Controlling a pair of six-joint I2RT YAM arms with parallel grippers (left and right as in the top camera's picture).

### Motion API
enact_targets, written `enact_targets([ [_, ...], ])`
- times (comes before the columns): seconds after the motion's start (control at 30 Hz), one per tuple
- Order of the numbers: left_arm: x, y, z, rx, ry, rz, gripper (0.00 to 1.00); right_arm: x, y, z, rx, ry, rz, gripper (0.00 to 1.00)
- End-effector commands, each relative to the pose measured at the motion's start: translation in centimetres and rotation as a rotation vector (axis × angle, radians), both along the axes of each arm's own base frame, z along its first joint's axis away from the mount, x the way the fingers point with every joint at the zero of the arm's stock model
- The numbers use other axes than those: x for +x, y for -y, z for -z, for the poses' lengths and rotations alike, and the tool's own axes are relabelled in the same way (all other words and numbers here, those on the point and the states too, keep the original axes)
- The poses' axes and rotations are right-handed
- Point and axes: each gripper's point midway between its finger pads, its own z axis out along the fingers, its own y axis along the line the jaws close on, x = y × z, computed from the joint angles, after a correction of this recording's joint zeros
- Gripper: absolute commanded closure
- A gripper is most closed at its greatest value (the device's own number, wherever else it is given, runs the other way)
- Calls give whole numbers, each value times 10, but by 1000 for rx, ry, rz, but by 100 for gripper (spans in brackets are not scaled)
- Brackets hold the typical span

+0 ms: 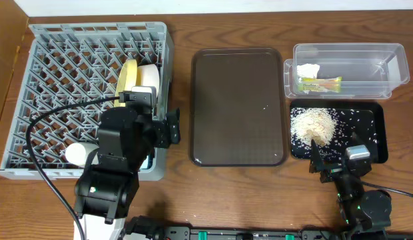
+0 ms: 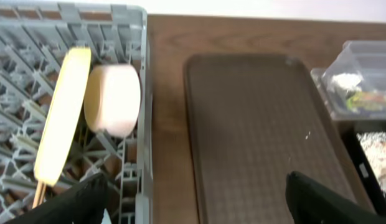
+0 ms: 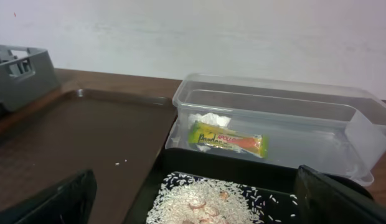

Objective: Sort waste into correct bins and load items into the dishwasher
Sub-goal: 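Open the left gripper and withdraw it from the rack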

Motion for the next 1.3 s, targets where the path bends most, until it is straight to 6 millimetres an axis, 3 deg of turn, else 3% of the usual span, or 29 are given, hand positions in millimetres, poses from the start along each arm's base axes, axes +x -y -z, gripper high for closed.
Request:
enact_targets([
  [0.0,-5,2,0,-12,-20,8,4,0,1,1,7,-5,2,1],
  [0.6,-5,0,33,19,-160,-4,3,0,1,1,7,-5,2,1],
  [0.73,-10,-11,18,40,-37,-41,3,0,1,1,7,-5,2,1],
  [0.83,-9,-13,3,6,169,-56,3,0,1,1,7,-5,2,1],
  [0.93,-17,-15,2,-27,338,-64,3,0,1,1,7,-5,2,1],
  [1.27,-45,-37,55,-74,492,-147,3,0,1,1,7,-5,2,1],
])
